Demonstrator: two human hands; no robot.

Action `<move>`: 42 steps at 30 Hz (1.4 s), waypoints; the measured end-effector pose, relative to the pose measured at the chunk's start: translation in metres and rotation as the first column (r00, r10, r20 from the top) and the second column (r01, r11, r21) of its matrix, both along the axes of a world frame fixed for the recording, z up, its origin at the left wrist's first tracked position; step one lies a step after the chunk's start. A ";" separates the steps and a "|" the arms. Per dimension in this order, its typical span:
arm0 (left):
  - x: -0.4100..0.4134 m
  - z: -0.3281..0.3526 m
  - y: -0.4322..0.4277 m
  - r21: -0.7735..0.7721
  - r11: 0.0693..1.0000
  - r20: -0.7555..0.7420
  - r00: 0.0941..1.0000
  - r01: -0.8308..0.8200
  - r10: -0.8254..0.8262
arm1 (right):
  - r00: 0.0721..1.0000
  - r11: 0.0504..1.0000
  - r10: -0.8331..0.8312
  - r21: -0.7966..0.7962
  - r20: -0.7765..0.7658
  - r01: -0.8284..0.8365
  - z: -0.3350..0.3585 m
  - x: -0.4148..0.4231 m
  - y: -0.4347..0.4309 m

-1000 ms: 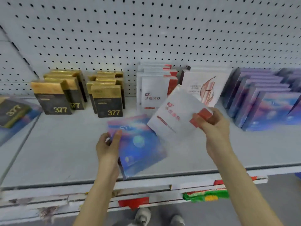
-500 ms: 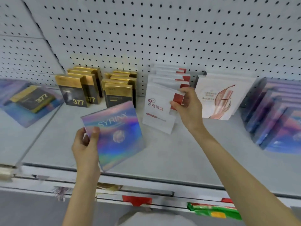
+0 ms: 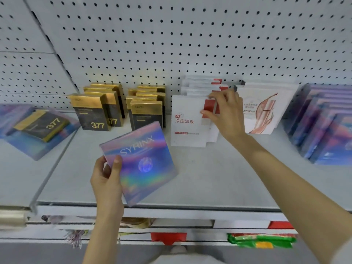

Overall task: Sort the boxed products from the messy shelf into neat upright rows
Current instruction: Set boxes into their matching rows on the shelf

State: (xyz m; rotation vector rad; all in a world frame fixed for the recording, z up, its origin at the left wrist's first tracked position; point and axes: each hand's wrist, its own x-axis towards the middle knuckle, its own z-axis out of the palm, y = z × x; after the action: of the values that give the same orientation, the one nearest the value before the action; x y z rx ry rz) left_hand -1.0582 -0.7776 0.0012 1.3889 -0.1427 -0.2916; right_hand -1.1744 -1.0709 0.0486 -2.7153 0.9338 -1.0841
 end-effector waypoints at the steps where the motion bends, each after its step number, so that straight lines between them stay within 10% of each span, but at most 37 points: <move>1: 0.001 -0.001 0.003 -0.007 1.000 -0.001 1.000 0.010 -0.010 | 1.000 1.000 -0.009 0.019 0.000 0.009 0.000 0.000 0.000; 10: 0.006 -0.002 0.010 -0.104 0.979 -0.068 0.980 0.177 -0.185 | 0.964 0.962 -0.082 0.273 0.251 0.011 -0.007 -0.019 0.039; 16: -0.016 0.003 -0.027 -0.144 0.927 -0.115 0.924 0.347 -0.364 | 0.960 0.334 0.064 0.900 0.274 -0.280 -0.028 -0.065 0.113; 20: -0.042 0.002 -0.060 -0.176 0.864 -0.179 0.848 0.472 -0.499 | 0.927 0.265 -0.105 0.909 0.359 -0.322 -0.052 -0.108 0.136; 30: -0.164 -0.006 -0.151 0.175 0.560 -0.009 0.570 0.809 -0.821 | 0.668 0.358 -0.543 0.860 0.509 -0.363 -0.058 -0.237 0.095; 42: -0.361 -0.021 -0.306 0.393 0.513 0.109 0.515 0.763 -0.850 | 0.821 0.579 -0.440 0.814 0.364 -0.051 -0.065 -0.458 -0.069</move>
State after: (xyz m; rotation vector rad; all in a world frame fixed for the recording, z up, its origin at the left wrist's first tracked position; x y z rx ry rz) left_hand -1.4195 -1.0835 -0.0202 1.5796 -1.0868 -0.9453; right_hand -1.6327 -1.1402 -0.0165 -1.4670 1.2404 -1.0098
